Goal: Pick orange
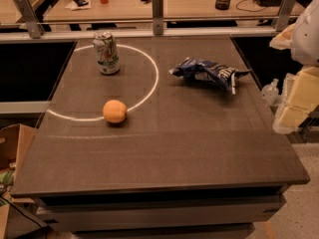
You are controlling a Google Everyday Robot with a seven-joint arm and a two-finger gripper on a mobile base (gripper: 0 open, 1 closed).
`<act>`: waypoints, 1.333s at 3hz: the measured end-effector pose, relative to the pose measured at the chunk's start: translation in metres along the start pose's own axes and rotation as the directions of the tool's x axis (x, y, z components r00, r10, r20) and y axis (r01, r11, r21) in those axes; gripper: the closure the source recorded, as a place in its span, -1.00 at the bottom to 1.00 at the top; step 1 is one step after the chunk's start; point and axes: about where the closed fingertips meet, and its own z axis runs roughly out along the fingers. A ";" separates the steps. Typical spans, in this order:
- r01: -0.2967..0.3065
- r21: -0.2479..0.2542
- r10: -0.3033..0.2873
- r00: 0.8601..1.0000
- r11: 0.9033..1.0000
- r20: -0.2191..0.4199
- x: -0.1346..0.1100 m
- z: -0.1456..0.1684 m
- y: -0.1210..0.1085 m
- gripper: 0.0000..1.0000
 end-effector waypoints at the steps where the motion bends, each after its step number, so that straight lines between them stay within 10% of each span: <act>1: 0.004 -0.005 -0.004 1.000 1.000 0.008 -0.003 0.001 0.001 -1.00; 4: 0.034 -0.135 -0.005 0.977 0.990 0.215 -0.079 0.032 0.045 -1.00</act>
Offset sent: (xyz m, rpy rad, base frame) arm -0.0128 0.0720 -0.0228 0.1504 0.0761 0.1175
